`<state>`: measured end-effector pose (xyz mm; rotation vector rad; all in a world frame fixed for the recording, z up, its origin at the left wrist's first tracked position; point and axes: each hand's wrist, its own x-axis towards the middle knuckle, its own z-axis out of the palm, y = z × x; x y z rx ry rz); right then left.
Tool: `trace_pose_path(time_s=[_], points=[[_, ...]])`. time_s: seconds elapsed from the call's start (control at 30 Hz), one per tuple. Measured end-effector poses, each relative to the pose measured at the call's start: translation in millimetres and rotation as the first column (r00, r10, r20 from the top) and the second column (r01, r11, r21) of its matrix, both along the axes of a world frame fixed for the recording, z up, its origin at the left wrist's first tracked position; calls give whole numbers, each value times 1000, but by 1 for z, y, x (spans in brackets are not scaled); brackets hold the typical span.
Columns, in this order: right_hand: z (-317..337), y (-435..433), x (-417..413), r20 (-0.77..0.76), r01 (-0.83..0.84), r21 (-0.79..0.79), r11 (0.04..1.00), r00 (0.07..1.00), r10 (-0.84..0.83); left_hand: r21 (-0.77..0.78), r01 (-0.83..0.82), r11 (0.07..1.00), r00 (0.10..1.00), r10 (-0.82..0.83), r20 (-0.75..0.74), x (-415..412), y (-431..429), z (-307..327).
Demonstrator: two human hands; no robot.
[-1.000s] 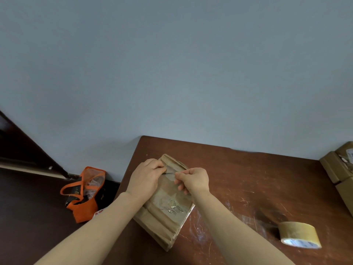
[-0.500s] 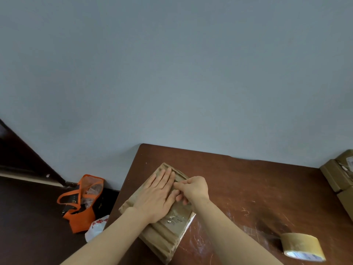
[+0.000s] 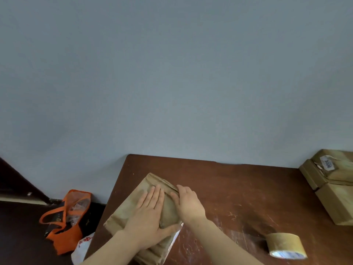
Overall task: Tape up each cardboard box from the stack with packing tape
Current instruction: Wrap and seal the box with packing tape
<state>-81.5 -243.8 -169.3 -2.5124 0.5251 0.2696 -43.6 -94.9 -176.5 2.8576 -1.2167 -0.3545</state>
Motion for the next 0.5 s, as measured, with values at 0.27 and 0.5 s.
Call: trace_pose_path(time_s=[0.27,0.5], points=[[6,-2,5,-55,-13,1,1000,998,13,-59,-116,991,993,114,-37,9,11,16],[5,-4,4,-67,-10,12,1000,998,11,-75,-134,988,988,139,70,-5,-10,5]])
